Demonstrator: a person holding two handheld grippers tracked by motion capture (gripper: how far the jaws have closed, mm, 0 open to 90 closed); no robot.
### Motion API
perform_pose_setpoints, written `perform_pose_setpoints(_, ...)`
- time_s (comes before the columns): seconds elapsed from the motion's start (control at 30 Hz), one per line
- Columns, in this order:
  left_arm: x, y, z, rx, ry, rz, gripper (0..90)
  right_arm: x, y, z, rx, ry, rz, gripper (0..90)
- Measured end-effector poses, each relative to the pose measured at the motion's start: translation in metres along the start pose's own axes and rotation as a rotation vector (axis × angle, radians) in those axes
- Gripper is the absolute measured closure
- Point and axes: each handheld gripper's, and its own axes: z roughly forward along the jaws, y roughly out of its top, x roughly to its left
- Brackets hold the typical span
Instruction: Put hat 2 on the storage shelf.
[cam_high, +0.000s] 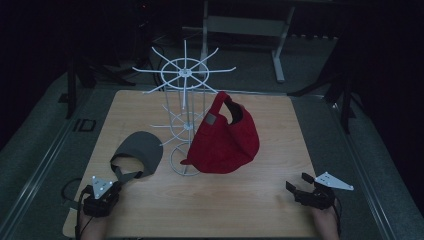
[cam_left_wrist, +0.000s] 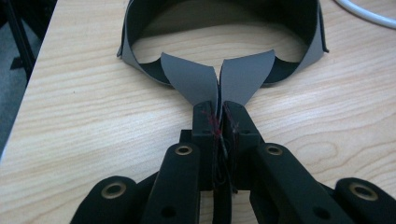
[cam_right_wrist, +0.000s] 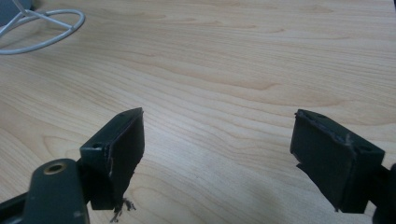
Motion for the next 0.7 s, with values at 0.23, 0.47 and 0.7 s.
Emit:
perform_pose_setpoints(0.23,0.004,0.005,-0.004,-0.034,-0.031,0.058,85.3,-0.001,-0.001,-0.004,-0.021,-0.048,0.011,17.7)
perform_pose_setpoints(0.47,0.01,0.015,-0.012,-0.123,-0.085,0.105,85.3,-0.006,-0.003,-0.007,-0.034,-0.068,0.052,17.6)
perform_pose_setpoints(0.7,0.02,0.033,-0.026,-0.246,-0.124,0.133,85.3,-0.006,-0.004,-0.007,-0.034,-0.057,0.055,17.7)
